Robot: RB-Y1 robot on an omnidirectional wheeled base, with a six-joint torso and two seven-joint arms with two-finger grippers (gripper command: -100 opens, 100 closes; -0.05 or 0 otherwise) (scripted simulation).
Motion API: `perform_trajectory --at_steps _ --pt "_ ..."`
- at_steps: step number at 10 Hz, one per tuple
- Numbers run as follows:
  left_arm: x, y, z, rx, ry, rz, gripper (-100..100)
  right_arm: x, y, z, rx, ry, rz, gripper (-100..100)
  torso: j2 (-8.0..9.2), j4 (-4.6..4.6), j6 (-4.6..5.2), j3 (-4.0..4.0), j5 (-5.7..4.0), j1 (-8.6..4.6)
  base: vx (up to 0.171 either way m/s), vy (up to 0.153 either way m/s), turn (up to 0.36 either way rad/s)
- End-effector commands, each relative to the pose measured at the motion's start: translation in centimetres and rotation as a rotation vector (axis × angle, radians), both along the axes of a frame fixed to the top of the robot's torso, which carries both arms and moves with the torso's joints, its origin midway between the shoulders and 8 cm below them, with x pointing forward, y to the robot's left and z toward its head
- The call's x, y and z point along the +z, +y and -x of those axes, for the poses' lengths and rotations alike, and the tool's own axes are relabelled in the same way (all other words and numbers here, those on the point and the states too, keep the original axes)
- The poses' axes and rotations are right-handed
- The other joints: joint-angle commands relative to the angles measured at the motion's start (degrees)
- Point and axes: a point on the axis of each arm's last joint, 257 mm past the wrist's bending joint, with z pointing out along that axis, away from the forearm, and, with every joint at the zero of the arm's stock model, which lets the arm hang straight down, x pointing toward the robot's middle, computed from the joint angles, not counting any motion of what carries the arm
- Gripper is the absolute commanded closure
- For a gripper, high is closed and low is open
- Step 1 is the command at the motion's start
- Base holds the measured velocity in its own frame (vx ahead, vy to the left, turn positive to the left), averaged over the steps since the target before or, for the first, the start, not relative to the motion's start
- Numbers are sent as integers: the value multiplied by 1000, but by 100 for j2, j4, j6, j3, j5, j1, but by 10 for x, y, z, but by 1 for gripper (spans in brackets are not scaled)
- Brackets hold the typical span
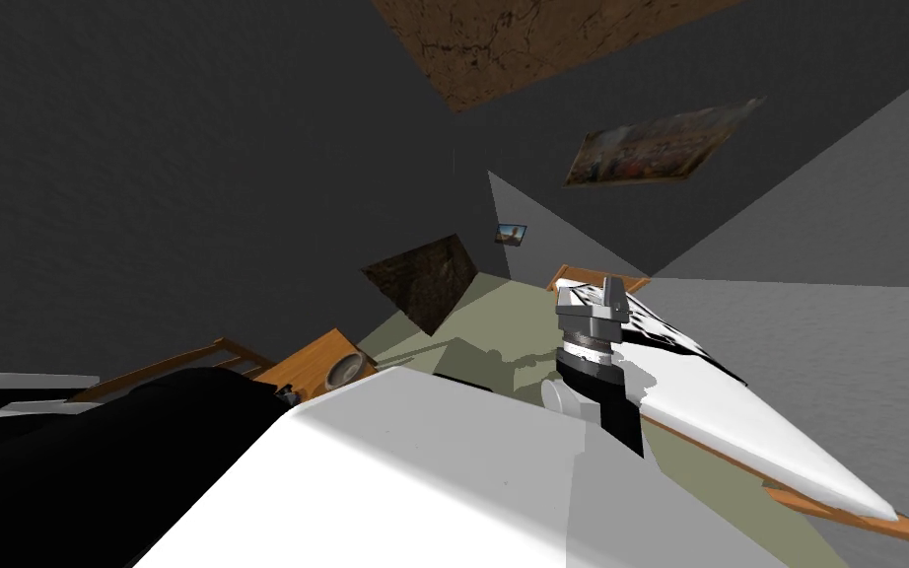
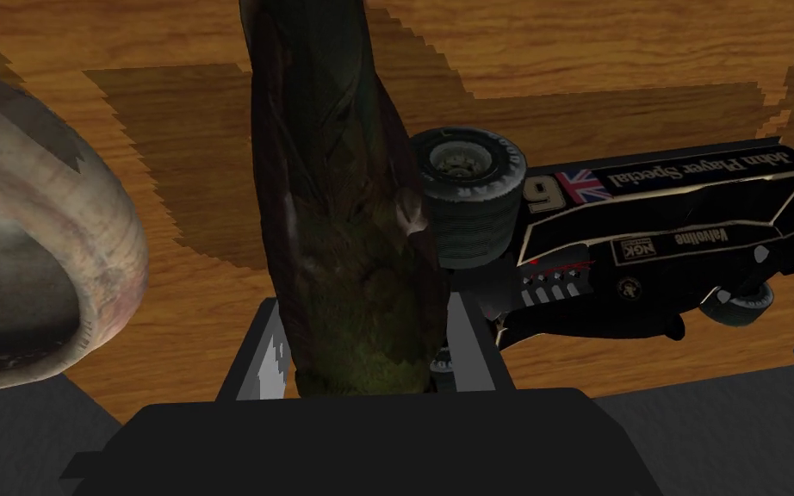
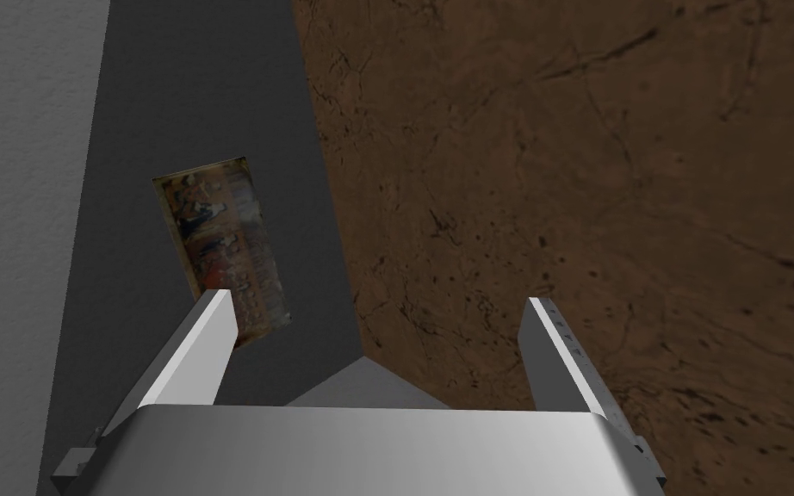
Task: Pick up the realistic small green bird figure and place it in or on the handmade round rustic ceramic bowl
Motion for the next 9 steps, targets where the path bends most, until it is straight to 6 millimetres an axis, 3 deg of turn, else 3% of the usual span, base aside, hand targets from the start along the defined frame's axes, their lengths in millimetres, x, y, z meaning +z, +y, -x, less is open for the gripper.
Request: perform_trajectory --at_steps 1,3,4,5,6,7,8,9 --pt "5 -2 -11 24 -30 10 100 0 0 0 0 0 0 0 0 0 0 0 0 0 -95 26 -198" --pt "12 -3 -26 43 -66 16 100 0 0 0 0 0 0 0 5 4 -2 5 1 0 -81 22 -131" --pt "20 -4 -44 61 -111 24 100 0 0 0 0 0 0 0 5 6 2 6 0 2 -116 43 -239" --pt "20 -4 -44 61 -111 24 100 0 0 0 0 0 0 0 10 12 15 11 5 9 -89 38 -171" --pt "29 -7 -65 77 -160 36 100 0 0 0 0 0 0 0 10 9 1 10 5 9 -124 39 -203" --pt "29 -7 -65 77 -160 36 100 0 0 0 0 0 0 0 22 13 9 17 2 8 -106 36 -126" --pt "38 -12 -87 90 -212 53 100 0 0 0 0 0 0 0 20 14 1 18 4 8 -120 34 -264" --pt "39 -9 -83 73 -205 46 100 0 0 0 0 0 0 0 24 17 13 20 4 5 -107 34 -133"
